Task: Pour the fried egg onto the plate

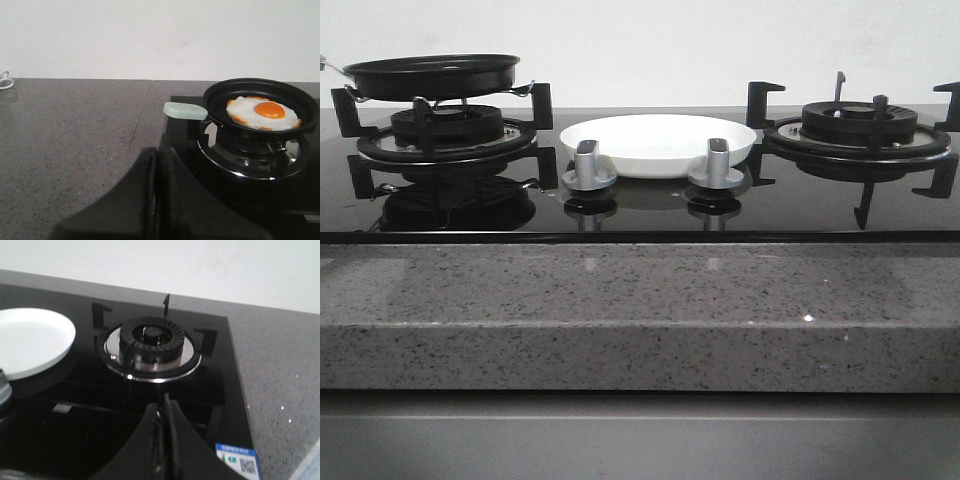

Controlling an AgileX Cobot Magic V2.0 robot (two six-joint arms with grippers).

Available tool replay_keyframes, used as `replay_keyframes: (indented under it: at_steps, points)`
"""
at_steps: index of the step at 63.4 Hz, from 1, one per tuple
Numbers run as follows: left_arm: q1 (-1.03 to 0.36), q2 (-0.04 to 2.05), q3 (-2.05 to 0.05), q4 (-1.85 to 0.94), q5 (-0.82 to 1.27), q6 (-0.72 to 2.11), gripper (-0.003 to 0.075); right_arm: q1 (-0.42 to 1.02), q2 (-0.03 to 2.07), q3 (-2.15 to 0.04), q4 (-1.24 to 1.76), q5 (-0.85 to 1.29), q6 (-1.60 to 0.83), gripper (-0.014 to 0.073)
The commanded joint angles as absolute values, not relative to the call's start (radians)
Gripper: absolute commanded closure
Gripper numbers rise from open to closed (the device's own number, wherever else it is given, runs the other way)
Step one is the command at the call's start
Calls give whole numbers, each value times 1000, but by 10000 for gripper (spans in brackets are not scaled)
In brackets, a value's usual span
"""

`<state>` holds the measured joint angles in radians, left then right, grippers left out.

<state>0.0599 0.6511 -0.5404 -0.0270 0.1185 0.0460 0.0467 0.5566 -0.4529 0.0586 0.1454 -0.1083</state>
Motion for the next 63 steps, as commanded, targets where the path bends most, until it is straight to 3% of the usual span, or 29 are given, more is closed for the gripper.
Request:
replay_keyframes:
  at_steps: [1, 5, 10, 19, 25, 28, 34, 40, 63]
  points:
    - [58, 654, -577, -37, 17, 36, 735, 43, 571, -490, 51, 0, -107, 712]
    - [58, 654, -577, -37, 19, 36, 694, 43, 571, -490, 51, -21, -107, 712]
    - [58, 654, -577, -37, 20, 36, 555, 43, 571, -490, 51, -30, -107, 712]
    - [58, 654, -577, -37, 18, 36, 209, 43, 571, -490, 51, -29, -107, 699]
    - [58, 654, -577, -37, 11, 36, 54, 43, 571, -490, 51, -29, -107, 580]
    - [58, 655, -577, -37, 8, 36, 29, 43, 571, -490, 51, -29, -107, 487]
    - [58, 655, -577, -37, 0, 36, 28, 43, 571, -490, 51, -27, -107, 211]
    - [58, 655, -577, -37, 0, 36, 28, 43, 571, -490, 51, -26, -107, 50]
    - [58, 657, -575, -37, 0, 36, 28, 43, 660, -553, 63, 53, -107, 53]
